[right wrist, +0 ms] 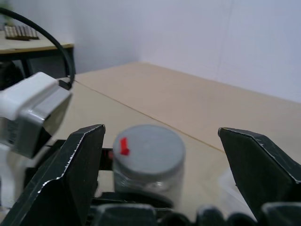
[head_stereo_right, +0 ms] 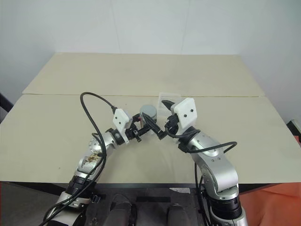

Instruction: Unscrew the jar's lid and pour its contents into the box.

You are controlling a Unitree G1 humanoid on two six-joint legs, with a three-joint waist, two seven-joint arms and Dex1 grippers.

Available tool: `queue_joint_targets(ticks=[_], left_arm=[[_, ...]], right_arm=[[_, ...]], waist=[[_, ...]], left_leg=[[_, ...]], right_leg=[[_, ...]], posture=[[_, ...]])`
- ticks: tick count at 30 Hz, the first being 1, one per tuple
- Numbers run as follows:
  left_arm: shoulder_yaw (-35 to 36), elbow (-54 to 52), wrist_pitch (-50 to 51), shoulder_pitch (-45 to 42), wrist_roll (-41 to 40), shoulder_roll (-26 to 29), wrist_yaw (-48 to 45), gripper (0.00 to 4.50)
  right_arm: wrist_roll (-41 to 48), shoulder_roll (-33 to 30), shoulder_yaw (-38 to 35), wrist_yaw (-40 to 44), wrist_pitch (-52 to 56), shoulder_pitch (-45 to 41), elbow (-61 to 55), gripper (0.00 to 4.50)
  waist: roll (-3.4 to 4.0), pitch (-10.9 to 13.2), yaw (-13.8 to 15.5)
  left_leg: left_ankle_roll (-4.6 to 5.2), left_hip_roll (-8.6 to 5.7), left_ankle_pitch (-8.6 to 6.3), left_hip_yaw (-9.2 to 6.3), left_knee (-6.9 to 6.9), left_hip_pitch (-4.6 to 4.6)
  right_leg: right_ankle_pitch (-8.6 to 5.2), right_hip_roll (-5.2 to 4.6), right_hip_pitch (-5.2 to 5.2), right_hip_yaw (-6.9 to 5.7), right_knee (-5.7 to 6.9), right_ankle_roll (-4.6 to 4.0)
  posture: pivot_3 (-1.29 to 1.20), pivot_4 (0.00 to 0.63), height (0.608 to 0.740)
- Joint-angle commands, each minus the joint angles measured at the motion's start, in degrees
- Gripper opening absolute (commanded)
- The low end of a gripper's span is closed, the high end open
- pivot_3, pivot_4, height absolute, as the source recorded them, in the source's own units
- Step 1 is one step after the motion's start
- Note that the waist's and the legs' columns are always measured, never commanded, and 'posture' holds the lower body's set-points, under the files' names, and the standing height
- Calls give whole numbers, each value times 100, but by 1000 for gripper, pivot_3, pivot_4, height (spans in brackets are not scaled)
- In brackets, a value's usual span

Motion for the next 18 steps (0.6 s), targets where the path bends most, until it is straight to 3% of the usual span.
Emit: queue_joint_targets(ticks=[1, 18], left_arm=[[-5, -211, -337, -32, -41, -64, -84, 1951], [-147, -170, -386, 64, 47, -221, -125, 1951]], right_arm=[[139, -17, 71, 76, -5, -147, -124, 4500], [-200, -79, 321, 71, -248, -200, 154, 4500]], waist=[[0, 0, -6], [0, 0, -11]], left_leg=[[0, 0, 0, 0, 0, 0], [1, 0, 3, -2, 19, 3]], right_leg=[[0, 0, -1, 0, 8, 0], [0, 1, 0, 1, 16, 0]], posture=[[0, 150, 740], [0, 150, 740]])
